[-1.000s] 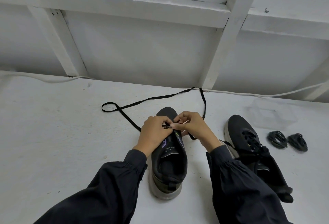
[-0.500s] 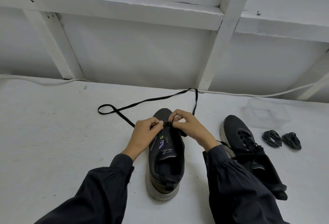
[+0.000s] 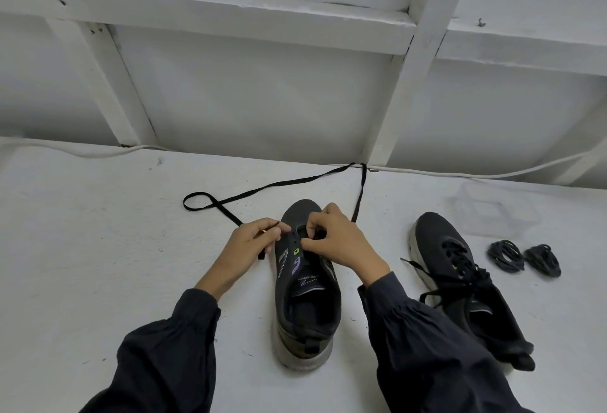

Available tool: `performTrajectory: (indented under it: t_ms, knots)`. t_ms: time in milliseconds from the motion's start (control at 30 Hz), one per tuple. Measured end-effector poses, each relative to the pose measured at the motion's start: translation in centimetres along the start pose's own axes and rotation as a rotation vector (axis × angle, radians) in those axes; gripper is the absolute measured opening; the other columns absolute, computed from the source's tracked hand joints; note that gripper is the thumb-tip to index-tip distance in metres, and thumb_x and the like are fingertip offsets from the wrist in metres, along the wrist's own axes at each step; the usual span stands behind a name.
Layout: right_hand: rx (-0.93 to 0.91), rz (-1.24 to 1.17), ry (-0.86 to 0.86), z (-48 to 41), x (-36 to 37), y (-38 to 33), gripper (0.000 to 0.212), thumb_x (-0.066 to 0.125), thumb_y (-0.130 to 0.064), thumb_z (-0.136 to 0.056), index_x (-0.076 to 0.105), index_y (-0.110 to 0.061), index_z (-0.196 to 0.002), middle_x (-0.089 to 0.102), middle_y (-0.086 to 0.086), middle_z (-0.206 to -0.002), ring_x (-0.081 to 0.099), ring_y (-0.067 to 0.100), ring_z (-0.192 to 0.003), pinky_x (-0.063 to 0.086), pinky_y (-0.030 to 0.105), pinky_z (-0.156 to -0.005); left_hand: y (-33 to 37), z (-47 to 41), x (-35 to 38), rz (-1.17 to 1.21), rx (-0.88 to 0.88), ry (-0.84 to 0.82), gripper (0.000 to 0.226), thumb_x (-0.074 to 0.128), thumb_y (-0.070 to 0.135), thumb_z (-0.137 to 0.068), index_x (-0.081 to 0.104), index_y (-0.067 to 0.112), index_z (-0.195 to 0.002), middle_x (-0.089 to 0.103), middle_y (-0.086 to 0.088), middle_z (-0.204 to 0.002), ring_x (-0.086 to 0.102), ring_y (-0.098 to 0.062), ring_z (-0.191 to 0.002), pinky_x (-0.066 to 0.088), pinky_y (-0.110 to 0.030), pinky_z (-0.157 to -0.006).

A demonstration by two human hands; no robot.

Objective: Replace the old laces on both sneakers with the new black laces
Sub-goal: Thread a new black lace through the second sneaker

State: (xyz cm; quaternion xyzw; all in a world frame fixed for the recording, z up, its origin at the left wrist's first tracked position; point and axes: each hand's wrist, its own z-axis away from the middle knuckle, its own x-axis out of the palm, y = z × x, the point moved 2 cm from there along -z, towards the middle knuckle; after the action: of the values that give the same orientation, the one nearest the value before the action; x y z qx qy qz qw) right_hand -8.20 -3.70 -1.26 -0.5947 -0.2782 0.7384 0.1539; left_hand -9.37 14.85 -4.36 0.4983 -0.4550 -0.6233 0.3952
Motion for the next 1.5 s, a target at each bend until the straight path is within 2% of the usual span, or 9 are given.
performTrajectory:
  t_ms: [133,233,467,667,867,1133,1267,1400,1500]
  knots:
    - [0.006,-0.022,0.048,-0.1,0.2,0.2,0.012,0.063,-0.027,-0.084,0.056,-0.019,-0.077,0.046,-0.004,-0.097,0.056,0.020,-0.080,0.049,0.034,-0.075,-0.2,0.2,0.3,-0.068,0.061,0.034,0.028,0.050,0.015,-0.101,0.064,0.022,-0.124,0.048,0.000,-0.087,0.048,0.000,-0.065,0.042,-0.013,-0.067]
    - [0.007,-0.006,0.094,0.1,0.5,0.0,0.007,0.062,-0.024,-0.083,0.057,-0.019,-0.083,0.045,-0.006,-0.095,0.055,0.020,-0.076,0.047,0.034,-0.070,-0.1,0.0,0.4,-0.143,0.100,0.054,0.032,0.051,0.009,-0.099,0.059,0.020,-0.129,0.047,-0.001,-0.087,0.049,-0.002,-0.065,0.042,-0.009,-0.070]
    - [0.015,0.000,0.160,0.5,0.9,-0.2,0.007,0.064,-0.031,-0.085,0.069,-0.034,-0.089,0.045,-0.010,-0.099,0.053,0.009,-0.080,0.034,0.022,-0.058,0.2,0.1,0.4,-0.162,0.084,0.186,0.011,0.077,0.012,-0.081,0.074,0.022,-0.083,0.070,0.006,-0.066,0.062,-0.005,-0.054,0.052,-0.016,-0.066]
    - [0.059,-0.078,0.181,0.6,1.3,0.0,0.008,0.070,-0.034,-0.084,0.074,-0.036,-0.090,0.045,-0.011,-0.103,0.049,0.003,-0.083,0.034,0.021,-0.060,0.7,-0.4,0.4,-0.337,0.134,0.195,0.005,0.078,0.019,-0.080,0.078,0.024,-0.078,0.071,0.015,-0.070,0.061,0.002,-0.065,0.049,-0.018,-0.069]
    - [0.059,-0.119,0.228,0.8,1.8,-0.1,0.008,0.072,-0.034,-0.083,0.074,-0.034,-0.091,0.045,-0.009,-0.103,0.051,0.009,-0.094,0.033,0.019,-0.058,2.8,-1.6,-0.2,-0.587,0.158,0.044,0.004,0.074,0.019,-0.082,0.077,0.021,-0.081,0.072,0.011,-0.078,0.064,-0.007,-0.082,0.049,-0.025,-0.081]
    - [0.081,-0.101,0.316,0.7,2.6,-0.1,0.009,0.073,-0.029,-0.080,0.076,-0.032,-0.089,0.047,-0.010,-0.105,0.050,0.011,-0.103,0.034,0.021,-0.058,5.1,-4.1,0.5,-0.953,0.143,-0.228,0.003,0.070,0.017,-0.084,0.073,0.018,-0.084,0.068,0.000,-0.089,0.062,-0.019,-0.088,0.054,-0.037,-0.080]
    - [0.091,-0.111,0.324,0.7,2.6,0.0,0.008,0.074,-0.031,-0.080,0.076,-0.032,-0.087,0.047,-0.011,-0.106,0.051,0.011,-0.103,0.034,0.022,-0.058,5.2,-4.7,0.4,-0.898,0.140,-0.253,0.004,0.076,0.019,-0.079,0.073,0.019,-0.080,0.070,0.002,-0.083,0.061,-0.010,-0.076,0.049,-0.029,-0.069]
    - [0.079,-0.055,0.307,0.6,2.5,-0.3,0.008,0.072,-0.033,-0.081,0.074,-0.033,-0.088,0.044,-0.012,-0.102,0.050,0.009,-0.099,0.032,0.022,-0.058,3.9,-4.5,-0.6,-0.597,0.035,-0.214,0.022,0.085,0.016,-0.069,0.067,0.021,-0.081,0.071,0.004,-0.067,0.061,-0.003,-0.055,0.053,-0.034,-0.063]
    - [0.065,0.023,0.296,0.4,2.3,-0.4,0.008,0.069,-0.033,-0.084,0.074,-0.031,-0.089,0.043,-0.011,-0.101,0.048,0.010,-0.097,0.034,0.026,-0.062,3.0,-4.1,-0.7,-0.477,0.035,-0.221,0.022,0.084,0.015,-0.071,0.067,0.021,-0.084,0.072,0.002,-0.070,0.061,-0.006,-0.057,0.053,-0.038,-0.062]
